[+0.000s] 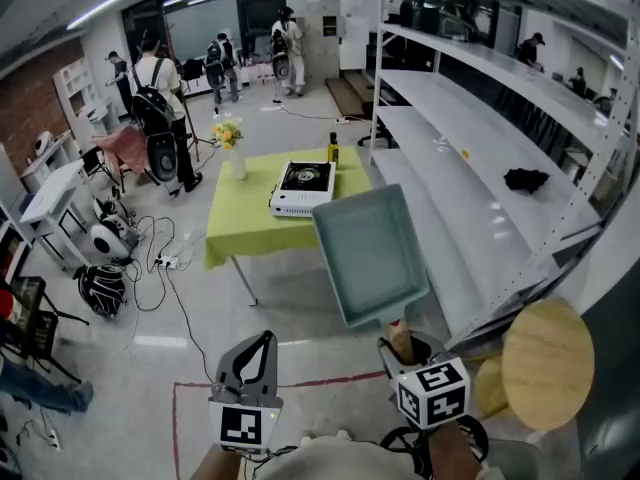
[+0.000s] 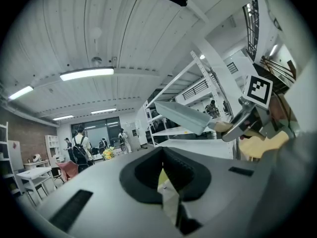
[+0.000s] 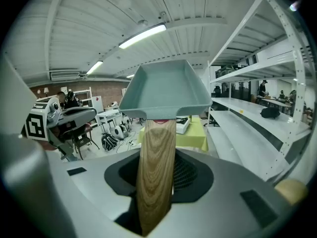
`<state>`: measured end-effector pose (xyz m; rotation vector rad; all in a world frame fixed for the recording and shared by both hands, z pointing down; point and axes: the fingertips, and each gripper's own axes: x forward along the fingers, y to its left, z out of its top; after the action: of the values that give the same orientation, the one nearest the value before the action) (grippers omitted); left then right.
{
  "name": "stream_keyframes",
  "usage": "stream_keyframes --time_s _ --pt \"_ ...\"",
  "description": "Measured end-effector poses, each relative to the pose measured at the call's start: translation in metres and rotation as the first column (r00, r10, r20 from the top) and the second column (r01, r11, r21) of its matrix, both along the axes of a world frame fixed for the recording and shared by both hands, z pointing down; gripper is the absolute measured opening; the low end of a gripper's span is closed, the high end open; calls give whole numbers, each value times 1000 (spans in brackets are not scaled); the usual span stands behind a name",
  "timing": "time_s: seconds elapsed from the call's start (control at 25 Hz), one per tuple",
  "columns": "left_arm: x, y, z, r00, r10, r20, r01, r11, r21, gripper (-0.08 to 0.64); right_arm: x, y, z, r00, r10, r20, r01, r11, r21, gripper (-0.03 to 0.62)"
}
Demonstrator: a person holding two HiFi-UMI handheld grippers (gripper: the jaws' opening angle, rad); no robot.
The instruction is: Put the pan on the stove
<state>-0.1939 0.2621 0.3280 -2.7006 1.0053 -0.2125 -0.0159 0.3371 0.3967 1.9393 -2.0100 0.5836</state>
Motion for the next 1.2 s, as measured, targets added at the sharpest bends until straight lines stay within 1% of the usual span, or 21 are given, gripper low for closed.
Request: stream_keyframes --time_s 0.2,0.32,0.48,0.64,0.92,1.04,1.2 --pt "18 -2 3 1000 1 29 -1 1000 8 6 18 1 6 1000 8 7 -8 1000 -6 129" --pt "29 -3 2 1000 1 5 -1 1000 -3 7 28 0 10 1000 6 7 -6 1000 -12 129" --pt "41 -6 12 999 8 37 -9 1000 13 6 39 0 15 1000 -4 -1 4 1000 -26 129" --pt "54 -7 16 1000 1 17 -1 1000 -9 6 51 -1 24 1000 -8 -8 8 999 -50 127" --pt "62 -15 25 1000 -2 20 3 1000 -21 7 61 -5 37 1000 -16 2 16 997 -71 128" --pt "67 -22 27 1000 3 7 -3 1000 -30 6 63 -13 44 1000 -18 9 18 997 -72 129" --pt "73 -42 35 1000 14 24 -13 1000 -8 6 68 -29 52 1000 -6 8 7 998 -69 129"
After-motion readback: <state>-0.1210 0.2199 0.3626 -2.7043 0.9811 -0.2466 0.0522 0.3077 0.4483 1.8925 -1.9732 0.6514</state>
